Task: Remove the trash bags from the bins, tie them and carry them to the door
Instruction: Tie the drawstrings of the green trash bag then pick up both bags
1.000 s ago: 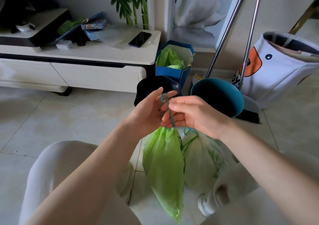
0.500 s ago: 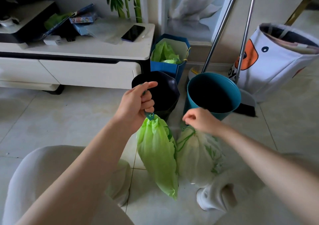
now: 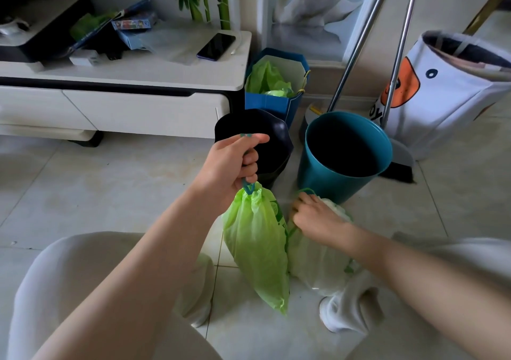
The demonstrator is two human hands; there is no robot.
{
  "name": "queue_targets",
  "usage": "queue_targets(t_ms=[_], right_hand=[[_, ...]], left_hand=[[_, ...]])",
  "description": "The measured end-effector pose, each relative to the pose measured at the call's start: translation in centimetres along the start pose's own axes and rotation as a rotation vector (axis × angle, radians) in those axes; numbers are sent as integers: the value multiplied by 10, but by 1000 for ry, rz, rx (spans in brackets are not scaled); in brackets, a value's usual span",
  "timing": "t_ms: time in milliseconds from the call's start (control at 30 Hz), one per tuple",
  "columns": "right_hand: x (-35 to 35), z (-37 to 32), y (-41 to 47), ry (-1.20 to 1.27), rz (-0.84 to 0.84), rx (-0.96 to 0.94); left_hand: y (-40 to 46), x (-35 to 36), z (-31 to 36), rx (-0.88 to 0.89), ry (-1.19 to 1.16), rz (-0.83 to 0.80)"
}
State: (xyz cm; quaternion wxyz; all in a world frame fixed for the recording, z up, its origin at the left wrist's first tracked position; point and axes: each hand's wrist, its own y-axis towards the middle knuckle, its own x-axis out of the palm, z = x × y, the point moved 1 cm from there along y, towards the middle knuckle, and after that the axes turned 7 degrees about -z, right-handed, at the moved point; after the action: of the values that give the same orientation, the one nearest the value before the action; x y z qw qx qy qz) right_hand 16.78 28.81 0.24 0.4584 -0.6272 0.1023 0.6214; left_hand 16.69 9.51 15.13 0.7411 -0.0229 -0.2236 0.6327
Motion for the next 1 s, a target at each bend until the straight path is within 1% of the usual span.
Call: queue_targets(t_ms=[67,100,200,267,300,367,433,467,533,600,633,667,700,800,833,933,1000], right_hand=[[-10,2,2,129,-16,-1],[-16,2,0,143,-41,-19],[-30,-9,-9,97,-152,-130],[-35,-16,-16,84,-227,-161],[-36,-17,-17,101,-237,-155],[-44,-12,-19,209,-250,-120],[-55,4,-18,438,-248,-92],[-59,15,-17,556,-210,-65],[-61,42,-10,708,-52,47],[-53,64,-1,758,109,221],[-47,71,3,782,141,311],[-39,77,8,809,133,389],[-30,80,13,834,92,450],[-5,82,20,818,-67,582],[1,82,21,788,-83,625],[8,82,23,725,-51,734],[6,82,24,711,-94,763]], left_hand=[[0,-3,0,-3,22,18],[0,-4,1,0,26,28],[0,-7,2,20,16,56],[1,-8,2,32,13,69],[1,-9,3,37,14,73],[0,-9,2,42,14,80],[0,-9,2,38,10,83],[0,-10,2,34,8,83],[0,-9,0,30,11,82],[0,-8,-1,27,24,79],[0,-8,-2,26,28,77],[0,-8,-3,24,30,75],[0,-8,-3,23,33,74],[1,-8,-4,17,42,78],[2,-8,-4,15,44,79],[3,-6,-7,4,60,65],[4,-5,-7,-6,71,58]])
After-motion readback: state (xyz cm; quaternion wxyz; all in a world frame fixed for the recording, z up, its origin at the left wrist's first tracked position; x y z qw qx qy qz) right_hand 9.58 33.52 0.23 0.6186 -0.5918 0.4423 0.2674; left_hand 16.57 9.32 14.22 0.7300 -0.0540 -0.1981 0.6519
